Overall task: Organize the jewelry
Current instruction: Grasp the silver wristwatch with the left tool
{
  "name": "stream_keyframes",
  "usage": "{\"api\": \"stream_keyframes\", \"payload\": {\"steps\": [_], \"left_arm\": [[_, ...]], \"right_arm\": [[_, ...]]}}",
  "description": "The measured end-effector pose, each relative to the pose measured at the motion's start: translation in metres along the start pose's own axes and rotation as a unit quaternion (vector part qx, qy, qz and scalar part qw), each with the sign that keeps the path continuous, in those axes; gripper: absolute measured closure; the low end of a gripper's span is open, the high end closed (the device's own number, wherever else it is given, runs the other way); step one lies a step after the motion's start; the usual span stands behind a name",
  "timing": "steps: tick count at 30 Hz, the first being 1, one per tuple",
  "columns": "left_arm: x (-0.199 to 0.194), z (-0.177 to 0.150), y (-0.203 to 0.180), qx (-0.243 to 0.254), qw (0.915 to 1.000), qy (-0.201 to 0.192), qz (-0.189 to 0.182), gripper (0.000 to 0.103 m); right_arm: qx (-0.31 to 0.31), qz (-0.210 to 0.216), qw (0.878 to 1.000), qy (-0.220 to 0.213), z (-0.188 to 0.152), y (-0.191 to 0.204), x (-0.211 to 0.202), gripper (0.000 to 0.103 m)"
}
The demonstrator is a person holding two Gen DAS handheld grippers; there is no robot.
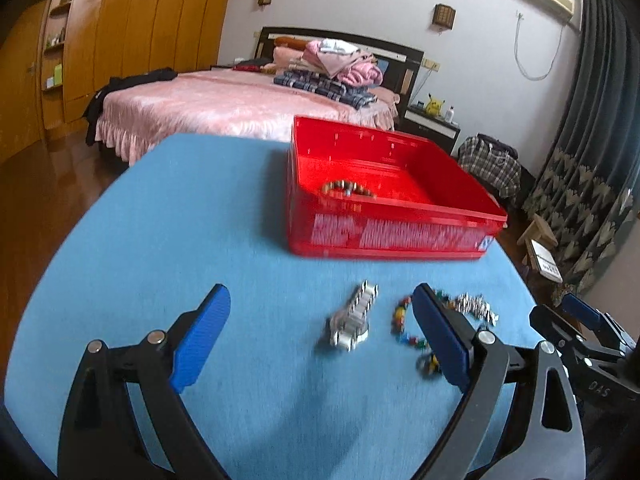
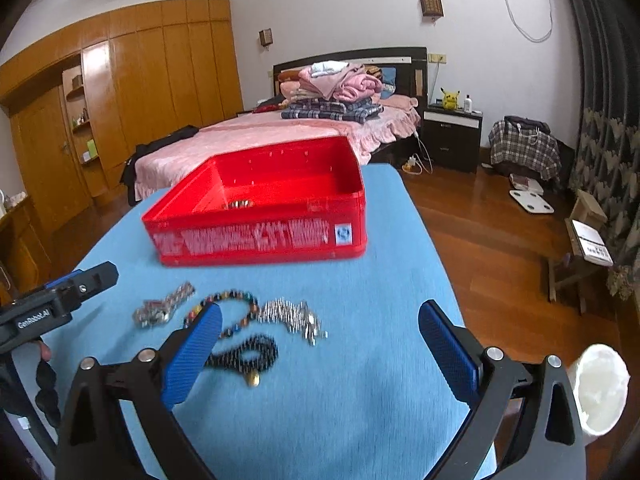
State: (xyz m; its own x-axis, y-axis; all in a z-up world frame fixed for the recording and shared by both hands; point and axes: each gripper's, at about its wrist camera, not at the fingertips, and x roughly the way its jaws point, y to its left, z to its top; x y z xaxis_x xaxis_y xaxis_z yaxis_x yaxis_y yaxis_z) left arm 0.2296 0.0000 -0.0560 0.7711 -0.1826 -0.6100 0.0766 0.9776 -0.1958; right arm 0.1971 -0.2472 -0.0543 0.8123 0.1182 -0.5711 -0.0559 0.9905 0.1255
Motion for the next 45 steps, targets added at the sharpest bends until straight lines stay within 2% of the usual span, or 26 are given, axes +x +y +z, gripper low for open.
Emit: {"api": "stream_keyframes", "payload": {"steps": [6,16,19,21,27,29,31,33,35,39,45], "left_arm": [[0.011,-0.016,-0.006,0.011,0.9994,0.032,0.008,0.013],[0.029,-0.017,-0.016,0.019,0.9982,0.057,0.006,0.014],[0.038,-0.016,-0.017,0.016,0.9971,0.074,-0.003,0.023],[0.045,-0.016,-0.016,0.016,0.9956,0.092,-0.005,0.025],[0.048,-0.016,-0.021,0.026,0.9945,0.101,-0.002,0.026],[0.05,-0.016,-0.023,0.032,0.9941,0.103,0.005,0.031],[0.049,-0.017,-0.028,0.043,0.9937,0.103,0.008,0.044],[0.049,-0.018,-0.032,0.053,0.993,0.105,0.01,0.051],[0.05,-0.018,-0.036,0.065,0.9921,0.106,0.017,0.052],[0.05,-0.018,-0.037,0.071,0.9919,0.104,0.018,0.072],[0.049,-0.018,-0.036,0.063,0.9928,0.101,0.017,0.074]], "right_arm": [[0.004,-0.002,1.0,0.01,-0.015,-0.004,-0.003,0.006],[0.002,-0.001,1.0,0.007,-0.019,-0.004,-0.003,0.006],[0.003,-0.001,1.0,0.008,-0.02,-0.004,-0.003,0.006],[0.002,-0.001,1.0,0.007,-0.019,-0.003,-0.002,0.006],[0.004,0.0,1.0,0.007,-0.018,-0.004,-0.001,0.006],[0.004,0.0,1.0,0.007,-0.018,-0.003,-0.001,0.006],[0.004,0.0,1.0,0.007,-0.018,-0.004,-0.001,0.006],[0.004,-0.001,1.0,0.006,-0.018,-0.003,-0.001,0.006],[0.004,-0.001,1.0,0.006,-0.017,-0.003,-0.001,0.006],[0.006,-0.001,1.0,0.006,-0.015,-0.005,-0.001,0.006],[0.003,0.002,1.0,0.009,-0.015,-0.005,0.003,0.006]]}}
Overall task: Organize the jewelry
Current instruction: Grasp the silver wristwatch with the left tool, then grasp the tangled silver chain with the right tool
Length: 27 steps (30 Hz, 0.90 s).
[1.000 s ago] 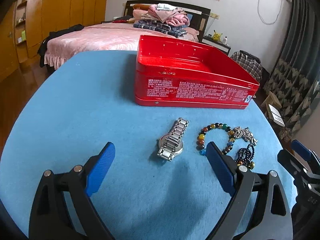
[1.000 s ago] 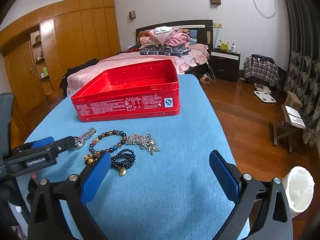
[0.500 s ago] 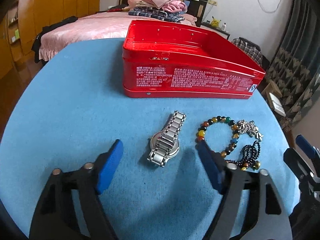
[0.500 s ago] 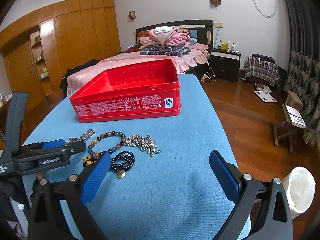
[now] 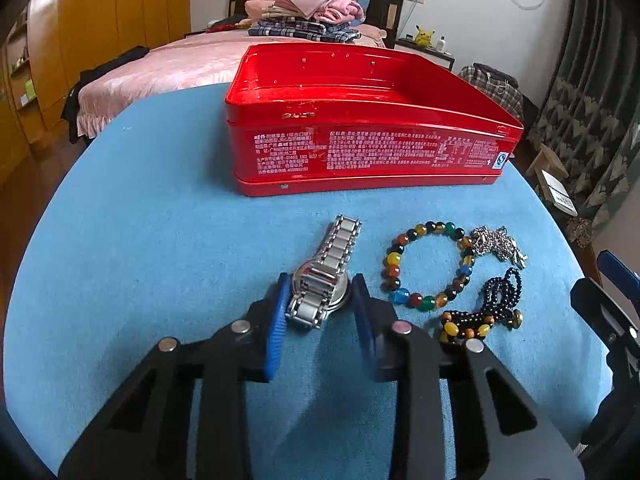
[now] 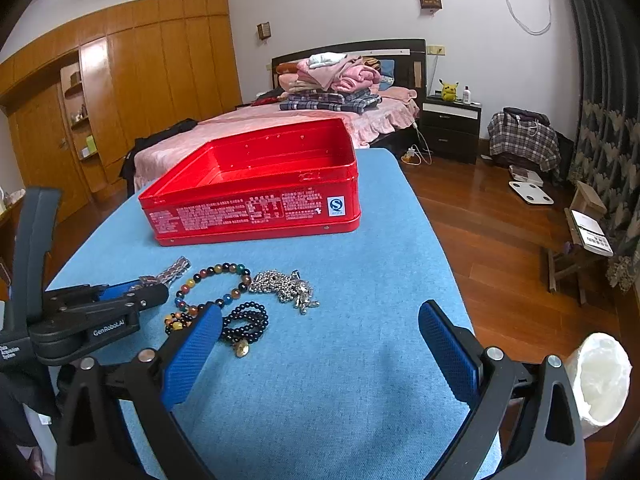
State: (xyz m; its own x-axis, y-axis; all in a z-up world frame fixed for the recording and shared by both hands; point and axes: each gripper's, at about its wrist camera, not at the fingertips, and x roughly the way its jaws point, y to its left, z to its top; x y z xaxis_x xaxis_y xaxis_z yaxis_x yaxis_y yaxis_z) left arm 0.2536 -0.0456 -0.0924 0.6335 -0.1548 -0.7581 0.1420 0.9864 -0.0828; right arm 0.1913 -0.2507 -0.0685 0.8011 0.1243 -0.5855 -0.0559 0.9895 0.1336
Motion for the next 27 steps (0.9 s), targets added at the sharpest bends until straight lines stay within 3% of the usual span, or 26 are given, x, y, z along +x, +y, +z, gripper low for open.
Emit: {"api": "stream_keyframes", "payload": {"steps": [8,12,20,27], "left_arm": [[-0.016,-0.005,0.021,-0.061,0.9976,-0.03,0.007,0.074],[-0.027,-0.01,0.026,-0.068,0.9963,-0.048,0.018,0.074],[-0.029,-0.011,0.032,-0.075,0.9956,-0.054,0.019,0.074],[-0.029,-0.01,0.032,-0.073,0.9956,-0.056,0.013,0.074]], "right_arm": [[-0.002,0.027,1.0,0.01,0.007,-0.002,0.01,0.007],[-0.013,0.029,0.999,0.021,0.012,0.0,0.019,0.011],[-0.014,0.049,0.996,0.07,0.024,0.005,0.047,0.033],[-0.023,0.046,0.993,0.11,0.025,0.012,0.065,0.042]]}}
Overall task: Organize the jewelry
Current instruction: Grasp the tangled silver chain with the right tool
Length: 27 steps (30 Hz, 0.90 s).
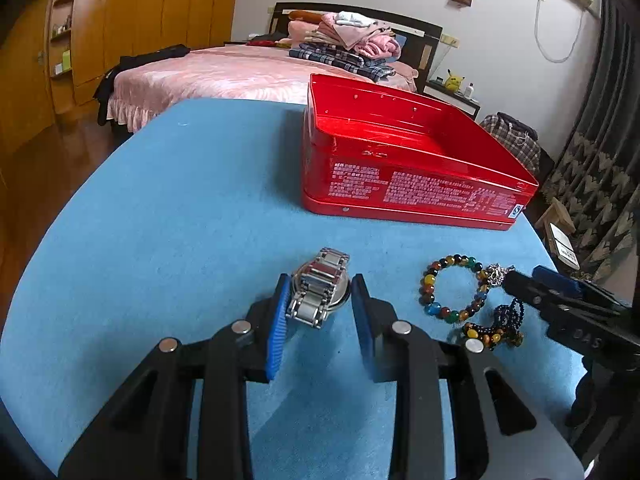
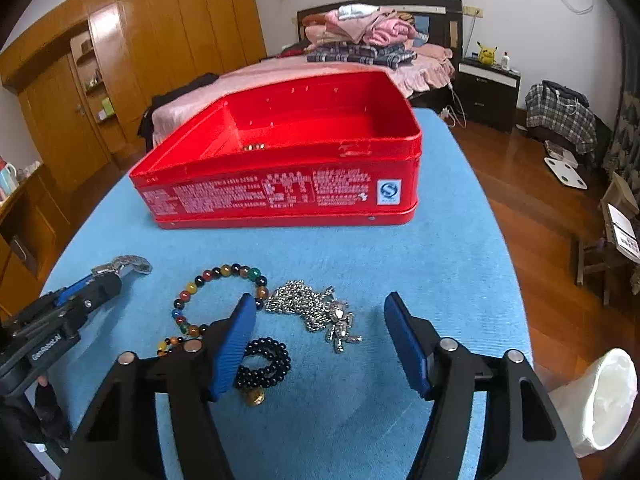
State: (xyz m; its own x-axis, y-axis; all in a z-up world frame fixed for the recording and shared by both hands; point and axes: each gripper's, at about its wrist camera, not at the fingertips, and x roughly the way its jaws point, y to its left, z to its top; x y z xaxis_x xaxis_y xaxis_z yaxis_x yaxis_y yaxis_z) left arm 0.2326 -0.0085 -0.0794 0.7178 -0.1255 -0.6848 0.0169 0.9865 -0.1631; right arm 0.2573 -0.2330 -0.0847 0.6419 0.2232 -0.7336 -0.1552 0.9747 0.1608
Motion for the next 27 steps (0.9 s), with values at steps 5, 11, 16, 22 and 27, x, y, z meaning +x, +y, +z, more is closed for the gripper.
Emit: {"api": "stream_keyframes", "payload": {"steps": [5,11,16,22,27], "left_arm": [[0.0,-0.001,0.002,0.0,1.0,-0.001,-0.002,0.074],[0.0,-0.001,0.002,0.0,1.0,-0.001,-0.002,0.074],[0.001,-0.002,0.002,0.001,1.0,0.001,-0.002,0.074],[0.001,-0.004,0.002,0.002,1.0,0.004,-0.004,0.074],[0.004,-0.004,-0.005,0.006,0.9999,0.006,-0.006,0.074]], "right_arm": [[0.004,0.009,1.0,0.006,-0.003,0.001,0.001,0.062],[0.015,0.033,0.999,0.012,-0.013,0.002,-0.006,0.073],[0.009,0.045,0.999,0.005,-0.018,0.006,-0.014,0.074],[-0.007,0.018,1.0,0.002,-0.009,0.005,-0.007,0.072],[-0.021,0.006,1.0,0.011,-0.008,0.015,0.003,0.064]]}}
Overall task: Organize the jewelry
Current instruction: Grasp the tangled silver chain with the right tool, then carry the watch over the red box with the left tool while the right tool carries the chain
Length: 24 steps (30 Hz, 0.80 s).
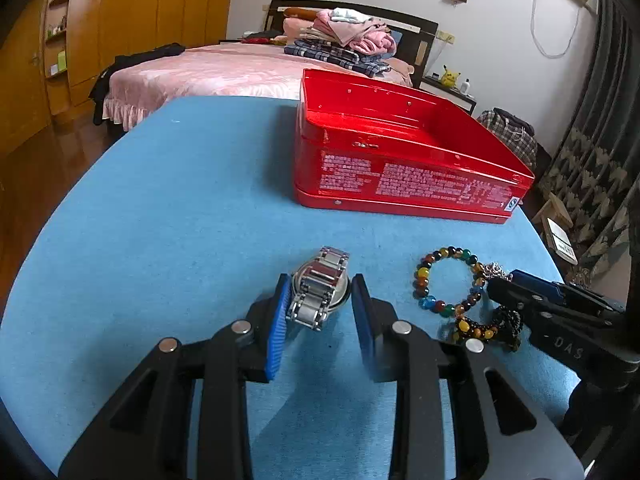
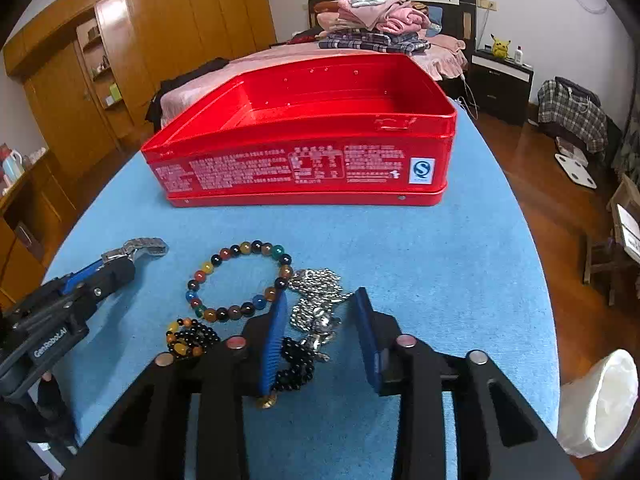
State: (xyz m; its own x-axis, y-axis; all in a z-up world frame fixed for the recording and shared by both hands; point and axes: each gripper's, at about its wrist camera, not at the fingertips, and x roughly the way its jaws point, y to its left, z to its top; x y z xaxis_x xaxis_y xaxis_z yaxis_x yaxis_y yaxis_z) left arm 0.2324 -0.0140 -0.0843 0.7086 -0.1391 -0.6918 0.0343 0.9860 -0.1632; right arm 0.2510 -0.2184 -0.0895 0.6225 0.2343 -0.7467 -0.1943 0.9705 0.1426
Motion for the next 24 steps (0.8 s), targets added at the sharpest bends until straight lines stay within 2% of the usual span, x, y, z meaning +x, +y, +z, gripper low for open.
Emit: {"api": "stream_keyframes", "payload": {"steps": [4,6,8,11,24], "left_arm": [[0.002,-0.001,-0.004,0.002,1.0,0.004,-0.004,0.074],[0.002,-0.002,-0.005,0.002,1.0,0.006,-0.007,0.074],[0.0,-0.003,-0.005,0.004,0.9999,0.006,-0.008,0.074],[-0.001,-0.003,-0.006,0.005,0.9999,0.007,-0.009,0.074],[-0.01,-0.001,-0.01,0.007,0.9999,-0.001,-0.013,0.074]], "right_arm": [[-0.011,-0.016,1.0,0.005,0.002,0.005,0.004,0.063],[-0.011,-0.015,1.0,0.004,0.001,0.005,0.002,0.065],[-0.006,-0.004,1.0,0.003,-0.001,0.003,0.0,0.08],[-0.003,0.005,1.0,0.003,-0.003,0.001,-0.003,0.085],[0.02,-0.015,0.999,-0.023,-0.012,-0.018,-0.037,0.087]]}}
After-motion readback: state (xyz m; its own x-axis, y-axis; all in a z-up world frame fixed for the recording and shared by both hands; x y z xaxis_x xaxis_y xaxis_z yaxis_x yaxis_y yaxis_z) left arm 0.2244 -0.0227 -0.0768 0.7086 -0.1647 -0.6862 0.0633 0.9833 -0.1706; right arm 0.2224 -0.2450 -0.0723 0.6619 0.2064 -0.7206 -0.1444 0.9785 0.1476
